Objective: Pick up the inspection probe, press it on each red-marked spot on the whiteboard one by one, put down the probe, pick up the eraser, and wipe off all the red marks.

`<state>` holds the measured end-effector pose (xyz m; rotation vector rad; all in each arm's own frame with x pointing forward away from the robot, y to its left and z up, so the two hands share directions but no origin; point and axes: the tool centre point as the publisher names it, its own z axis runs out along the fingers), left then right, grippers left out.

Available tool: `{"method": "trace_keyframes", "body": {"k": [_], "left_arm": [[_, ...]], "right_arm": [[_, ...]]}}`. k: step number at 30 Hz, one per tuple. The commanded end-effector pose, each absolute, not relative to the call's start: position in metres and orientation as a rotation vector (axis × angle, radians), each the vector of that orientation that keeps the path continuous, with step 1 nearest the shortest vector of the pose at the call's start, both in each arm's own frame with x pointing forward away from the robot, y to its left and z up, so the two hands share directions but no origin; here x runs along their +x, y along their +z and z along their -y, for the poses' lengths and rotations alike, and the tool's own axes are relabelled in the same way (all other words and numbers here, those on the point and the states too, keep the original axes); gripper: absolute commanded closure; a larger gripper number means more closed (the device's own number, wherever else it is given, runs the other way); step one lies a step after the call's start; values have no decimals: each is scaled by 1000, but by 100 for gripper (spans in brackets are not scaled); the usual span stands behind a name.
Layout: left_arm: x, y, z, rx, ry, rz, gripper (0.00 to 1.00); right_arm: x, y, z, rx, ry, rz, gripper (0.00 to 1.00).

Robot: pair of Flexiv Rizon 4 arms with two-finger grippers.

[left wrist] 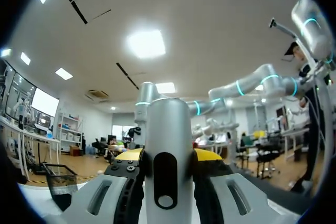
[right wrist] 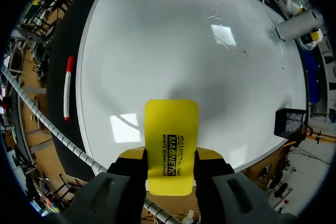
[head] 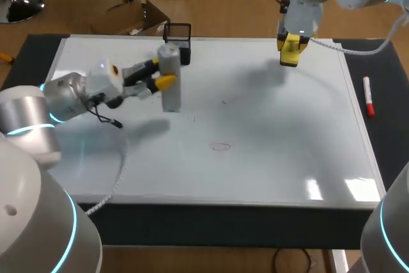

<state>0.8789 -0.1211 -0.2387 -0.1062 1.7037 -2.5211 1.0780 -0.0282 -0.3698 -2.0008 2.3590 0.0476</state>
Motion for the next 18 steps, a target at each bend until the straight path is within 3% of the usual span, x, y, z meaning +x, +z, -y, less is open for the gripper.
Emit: {"method": "trace_keyframes", "body": {"k": [1,18], "left_arm": [[858,-242,149,-68,-2561,-1726,100],[800,-259,220,105,-2735,-1764,100]], "right_arm": [[1079,-369,29,-2005,44,-2358,100],[1079,-369,29,-2005,44,-2358,100]]}}
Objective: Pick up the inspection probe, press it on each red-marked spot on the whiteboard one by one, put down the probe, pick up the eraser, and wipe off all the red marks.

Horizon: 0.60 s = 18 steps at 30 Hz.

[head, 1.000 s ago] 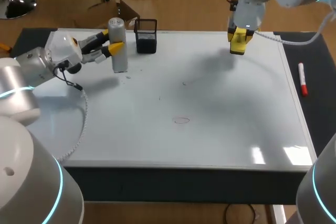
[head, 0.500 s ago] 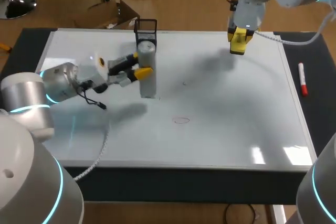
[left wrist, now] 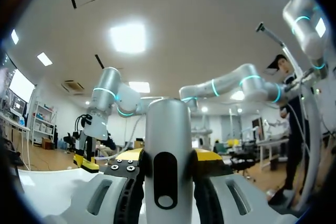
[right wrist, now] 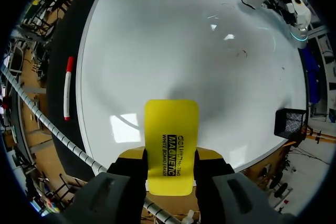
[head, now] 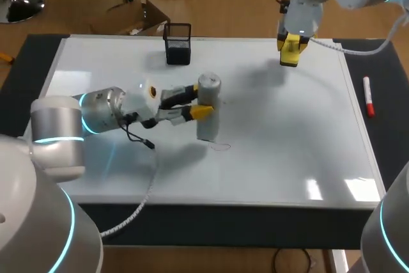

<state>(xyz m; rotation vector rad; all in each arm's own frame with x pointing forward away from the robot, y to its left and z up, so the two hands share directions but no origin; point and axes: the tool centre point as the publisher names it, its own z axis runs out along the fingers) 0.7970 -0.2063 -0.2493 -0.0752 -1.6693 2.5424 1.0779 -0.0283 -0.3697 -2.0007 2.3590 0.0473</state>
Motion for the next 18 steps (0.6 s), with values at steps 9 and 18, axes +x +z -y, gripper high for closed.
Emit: {"method": "trace_keyframes", "body": {"k": [9,18], "left_arm": [[790,-269,244,-148,2471,1689,100],[787,-278,248,-153,2440,1749,100]], "right_arm": [[1079,-369,29,-2005,44,-2358,100],[1079,-369,29,-2005,44,-2358,100]]}}
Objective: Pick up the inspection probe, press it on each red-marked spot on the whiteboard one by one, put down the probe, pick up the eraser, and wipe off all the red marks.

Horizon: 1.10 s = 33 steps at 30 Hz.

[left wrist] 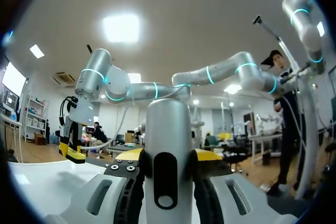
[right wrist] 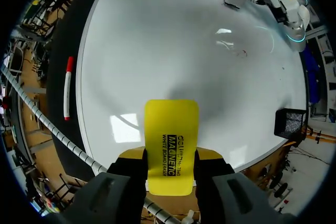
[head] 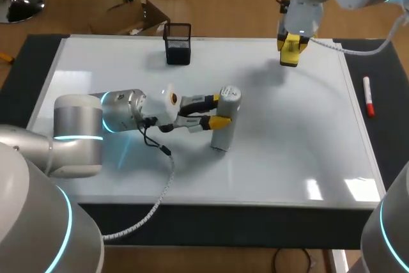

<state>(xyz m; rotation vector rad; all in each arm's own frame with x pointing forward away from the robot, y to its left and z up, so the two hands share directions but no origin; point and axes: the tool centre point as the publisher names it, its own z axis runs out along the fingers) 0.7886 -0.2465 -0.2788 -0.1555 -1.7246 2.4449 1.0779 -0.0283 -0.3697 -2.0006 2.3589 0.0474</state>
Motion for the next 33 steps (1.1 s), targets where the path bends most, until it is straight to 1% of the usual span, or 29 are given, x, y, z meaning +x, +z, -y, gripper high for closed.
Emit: {"method": "trace_keyframes", "body": {"k": [1,15,28,33], "left_arm": [[787,-280,248,-149,2439,1745,100],[789,-295,244,-143,2397,1861,100],[788,-296,246,-145,2393,1854,100],[790,-286,242,-156,2415,1835,100]], "right_arm": [[1079,-369,29,-2005,44,-2358,100],[1079,-369,29,-2005,44,-2358,100],[1079,-369,29,-2005,44,-2358,100],[1079,-369,29,-2005,44,-2358,100]]}}
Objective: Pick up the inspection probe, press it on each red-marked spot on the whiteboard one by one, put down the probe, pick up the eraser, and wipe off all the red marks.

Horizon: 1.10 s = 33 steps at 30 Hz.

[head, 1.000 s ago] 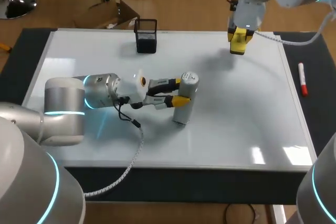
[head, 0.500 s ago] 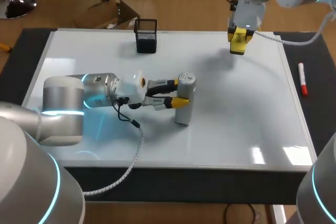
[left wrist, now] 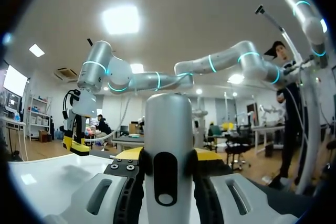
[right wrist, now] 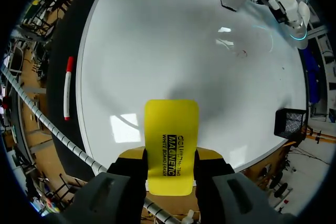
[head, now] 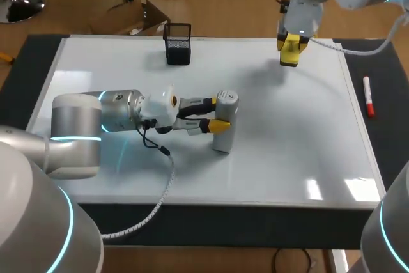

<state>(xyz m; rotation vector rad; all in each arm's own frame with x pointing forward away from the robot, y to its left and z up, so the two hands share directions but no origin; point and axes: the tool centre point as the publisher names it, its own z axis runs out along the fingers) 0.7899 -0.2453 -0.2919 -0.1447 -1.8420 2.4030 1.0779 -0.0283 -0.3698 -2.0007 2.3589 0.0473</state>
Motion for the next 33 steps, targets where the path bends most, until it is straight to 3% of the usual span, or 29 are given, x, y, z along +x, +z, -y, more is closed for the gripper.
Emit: {"method": "trace_keyframes", "body": {"k": [1,12,33], "left_arm": [[790,-282,241,-163,2425,1828,100],[808,-249,222,-172,2505,1813,100],[946,-239,108,137,2719,1877,100]], "right_arm": [[1079,-369,29,-2005,44,-2358,100],[1079,-369,29,-2005,44,-2358,100],[1079,-369,29,-2005,44,-2358,100]]}}
